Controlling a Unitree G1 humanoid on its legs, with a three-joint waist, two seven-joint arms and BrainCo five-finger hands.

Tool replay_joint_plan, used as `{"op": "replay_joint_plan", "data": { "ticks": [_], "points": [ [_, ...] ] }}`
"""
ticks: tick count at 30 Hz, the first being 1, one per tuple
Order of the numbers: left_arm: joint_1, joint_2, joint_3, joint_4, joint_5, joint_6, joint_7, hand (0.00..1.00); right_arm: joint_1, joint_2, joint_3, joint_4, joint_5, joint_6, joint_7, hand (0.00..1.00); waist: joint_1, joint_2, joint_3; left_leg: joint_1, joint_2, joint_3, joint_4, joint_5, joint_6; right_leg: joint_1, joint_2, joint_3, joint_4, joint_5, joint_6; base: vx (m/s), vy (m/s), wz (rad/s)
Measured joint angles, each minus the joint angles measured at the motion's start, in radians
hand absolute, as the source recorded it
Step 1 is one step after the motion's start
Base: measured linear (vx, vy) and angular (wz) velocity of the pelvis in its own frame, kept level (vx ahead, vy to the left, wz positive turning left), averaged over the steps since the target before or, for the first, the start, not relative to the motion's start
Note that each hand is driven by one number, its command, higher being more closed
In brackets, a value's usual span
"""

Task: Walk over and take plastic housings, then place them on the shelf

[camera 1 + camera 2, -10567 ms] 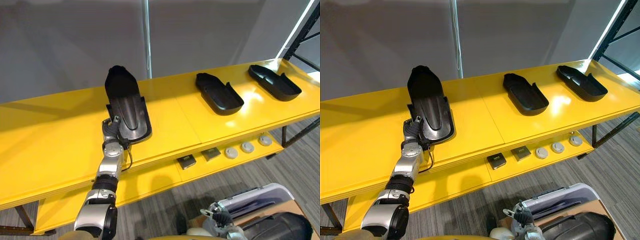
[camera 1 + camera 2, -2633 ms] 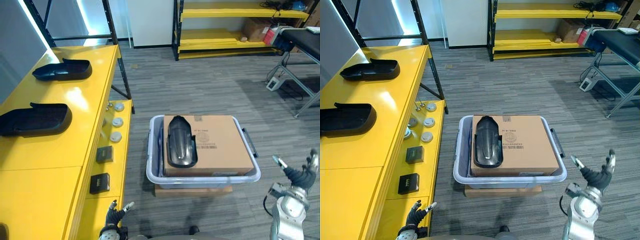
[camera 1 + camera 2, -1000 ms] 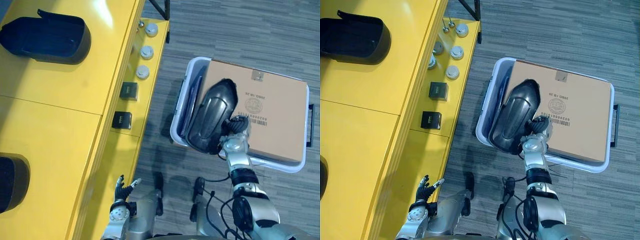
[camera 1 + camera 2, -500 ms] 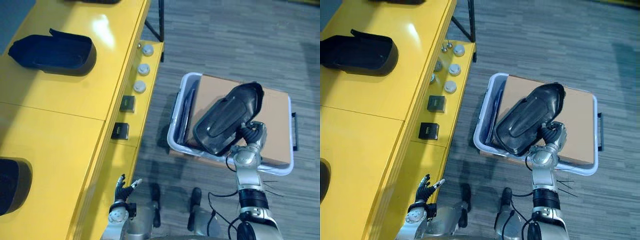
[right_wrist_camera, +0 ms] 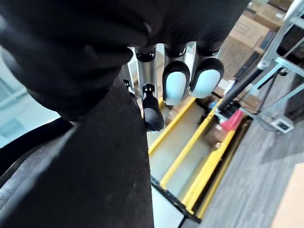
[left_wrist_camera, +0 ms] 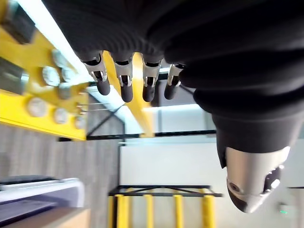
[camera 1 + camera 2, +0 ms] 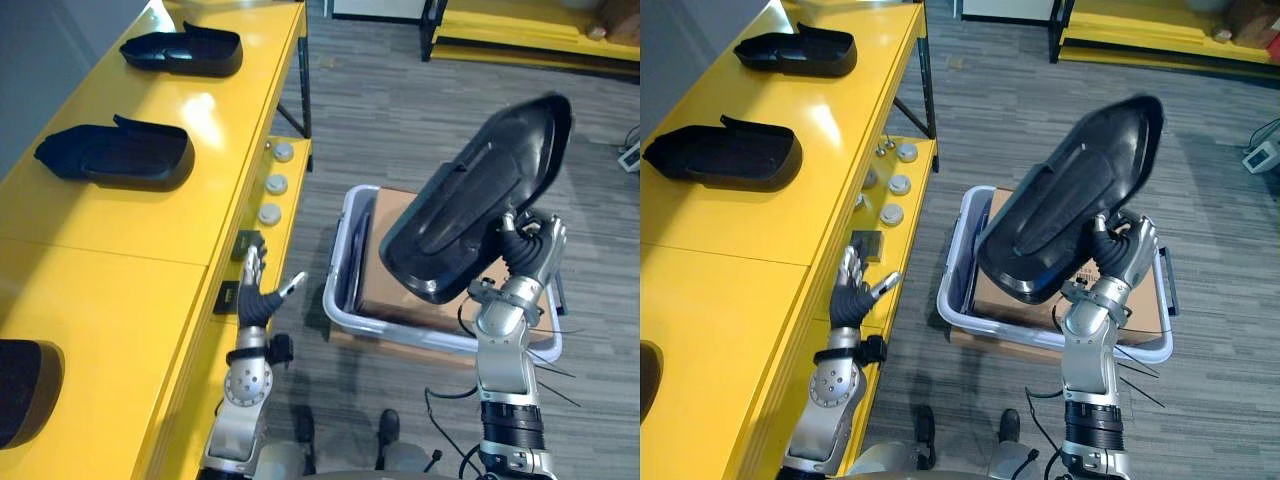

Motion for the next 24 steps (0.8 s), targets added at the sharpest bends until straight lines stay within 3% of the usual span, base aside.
{"op": "replay_joint_plan", "data": {
  "ticks": [5, 11, 23, 24],
  "points": [
    [-0.105, 0.010, -0.056, -0.071, 0.096, -0.018, 0.030, 0.00, 0.000, 0.021, 0.086, -0.063, -0.047, -0.033, 0.008, 1.00, -0.003, 0.000, -0.016, 0.022, -0.001, 0.009, -0.006, 0.000, 0.000, 0.013, 0.000, 0.005, 0.000, 0.000, 0.000, -0.01, -0.003, -0.04],
    [-0.123, 0.013, -0.124, -0.068, 0.152, -0.019, 0.029, 0.00, 0.000, 0.032, 0.156, -0.063, -0.065, -0.035, 0.029, 1.00, -0.025, 0.001, -0.055, 0.027, -0.001, 0.019, -0.008, 0.000, 0.000, 0.013, 0.000, 0.015, 0.001, 0.000, 0.000, -0.02, -0.005, -0.06],
    [-0.215, 0.007, -0.216, 0.052, 0.228, 0.001, 0.003, 0.00, 0.022, 0.048, 0.230, -0.063, -0.075, -0.035, 0.071, 1.00, -0.029, 0.016, -0.104, 0.058, 0.000, 0.038, -0.060, 0.024, -0.001, 0.008, 0.005, 0.028, 0.000, -0.004, -0.004, -0.02, -0.004, -0.06],
    [-0.221, 0.008, -0.223, 0.063, 0.230, 0.006, 0.004, 1.00, 0.026, 0.047, 0.237, -0.063, -0.076, -0.034, 0.072, 1.00, -0.029, 0.015, -0.104, 0.058, 0.000, 0.038, -0.060, 0.024, -0.001, 0.009, 0.005, 0.028, 0.000, -0.004, -0.004, 0.00, 0.000, 0.00]
  ]
}}
